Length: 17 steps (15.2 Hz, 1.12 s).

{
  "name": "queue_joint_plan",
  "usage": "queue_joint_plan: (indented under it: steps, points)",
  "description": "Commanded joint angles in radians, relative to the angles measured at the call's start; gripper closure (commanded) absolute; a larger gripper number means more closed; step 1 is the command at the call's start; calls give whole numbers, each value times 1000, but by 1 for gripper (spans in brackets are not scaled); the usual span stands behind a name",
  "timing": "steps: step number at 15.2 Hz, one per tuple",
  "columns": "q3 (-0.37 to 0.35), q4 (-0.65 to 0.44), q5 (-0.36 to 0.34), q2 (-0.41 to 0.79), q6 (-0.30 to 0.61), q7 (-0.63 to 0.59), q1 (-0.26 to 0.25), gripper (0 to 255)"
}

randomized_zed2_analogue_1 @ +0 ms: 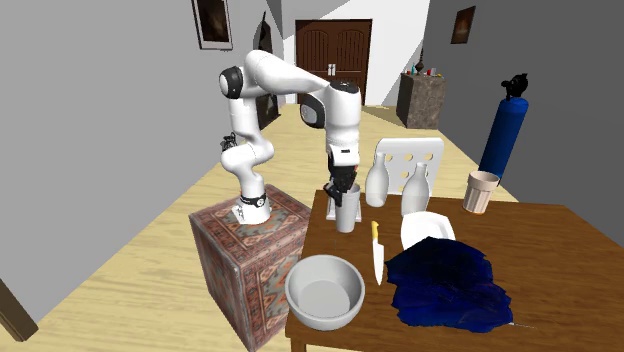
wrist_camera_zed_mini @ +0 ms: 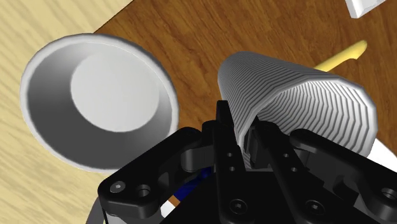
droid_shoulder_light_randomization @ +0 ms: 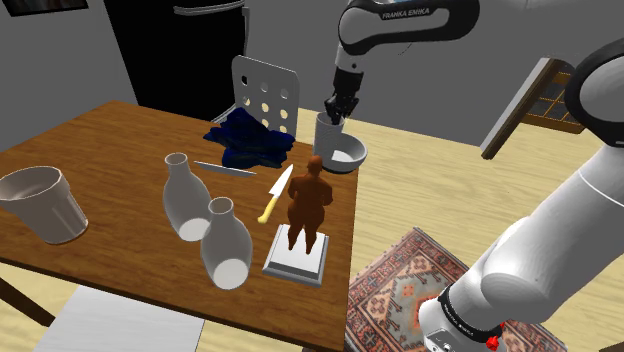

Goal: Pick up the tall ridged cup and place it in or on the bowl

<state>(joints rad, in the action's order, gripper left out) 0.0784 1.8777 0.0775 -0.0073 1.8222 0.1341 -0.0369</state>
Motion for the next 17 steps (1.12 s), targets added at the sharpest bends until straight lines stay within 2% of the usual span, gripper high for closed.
queue_joint_plan:
  steps: [1, 4, 8, 13, 17]
  points:
    - [1, -28, -1, -1, -29, 0, 1, 255]
    - [2, -57, -2, -3, -60, -2, 1, 255]
    - [43, -191, 3, 79, -118, 79, 44, 255]
    - [86, -400, 21, 209, -207, 175, 105, 255]
    - [112, -621, 45, 343, -301, 246, 166, 255]
